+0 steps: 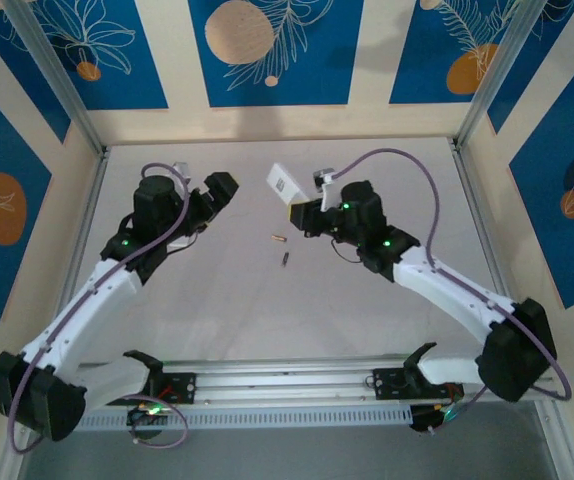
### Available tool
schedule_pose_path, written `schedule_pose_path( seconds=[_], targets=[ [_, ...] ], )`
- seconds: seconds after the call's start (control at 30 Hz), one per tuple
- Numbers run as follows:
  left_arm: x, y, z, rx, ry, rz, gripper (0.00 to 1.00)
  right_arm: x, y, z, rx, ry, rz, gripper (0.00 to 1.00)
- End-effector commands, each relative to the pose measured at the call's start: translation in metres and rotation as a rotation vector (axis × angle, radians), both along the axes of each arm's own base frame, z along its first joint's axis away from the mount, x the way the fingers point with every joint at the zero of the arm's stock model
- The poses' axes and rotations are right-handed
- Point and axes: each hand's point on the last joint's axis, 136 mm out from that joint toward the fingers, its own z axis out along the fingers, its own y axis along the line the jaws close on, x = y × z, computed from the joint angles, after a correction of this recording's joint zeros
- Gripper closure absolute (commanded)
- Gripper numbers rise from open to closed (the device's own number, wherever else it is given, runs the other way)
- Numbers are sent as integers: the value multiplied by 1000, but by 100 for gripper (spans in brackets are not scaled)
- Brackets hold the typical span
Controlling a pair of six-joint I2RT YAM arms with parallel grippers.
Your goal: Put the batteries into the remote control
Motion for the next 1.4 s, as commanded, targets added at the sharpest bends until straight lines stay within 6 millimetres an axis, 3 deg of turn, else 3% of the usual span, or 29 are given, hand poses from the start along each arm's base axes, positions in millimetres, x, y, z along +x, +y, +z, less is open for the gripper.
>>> schedule_pose_path(
  seconds=[0.0,0.13,0.37,0.43,0.57,0.63,0.7,0.8,0.9,0.97,1.07,1.13,1.37],
  targets=[
    [-2,-33,14,-118,-60,-189,0,-36,28,34,272,176,179,86],
    [-2,-48,13,-209,-46,-234,0,-39,39,49,360,185,220,86],
    [-11,-55,46,-309,-176,-267,15,-41,57,42,393,297,283,85],
    [-11,-54,48,-315,-185,-263,25,-44,61,41,404,326,304,85],
    [-11,-55,47,-324,-179,-262,59,-45,65,36,411,359,306,82],
    [-10,-55,45,-318,-178,-258,69,-44,63,30,385,379,290,71],
    [-10,-54,42,-289,-184,-255,79,-46,57,30,346,369,285,53],
    [-9,-50,29,-208,-186,-237,89,-44,37,20,217,272,200,32],
    [-9,-44,9,-93,-168,-211,94,-43,13,2,21,4,118,26],
    [-12,-42,-4,-40,-141,-212,96,-53,10,-4,-128,-229,133,19],
    [-19,-49,-13,-10,-129,-242,97,-73,21,-2,-269,-483,203,12],
    [-23,-55,-16,-2,-128,-259,98,-74,26,-2,-284,-511,220,12],
    [-27,-63,-8,-4,-146,-269,97,-43,47,-21,-359,-399,176,15]
  ],
)
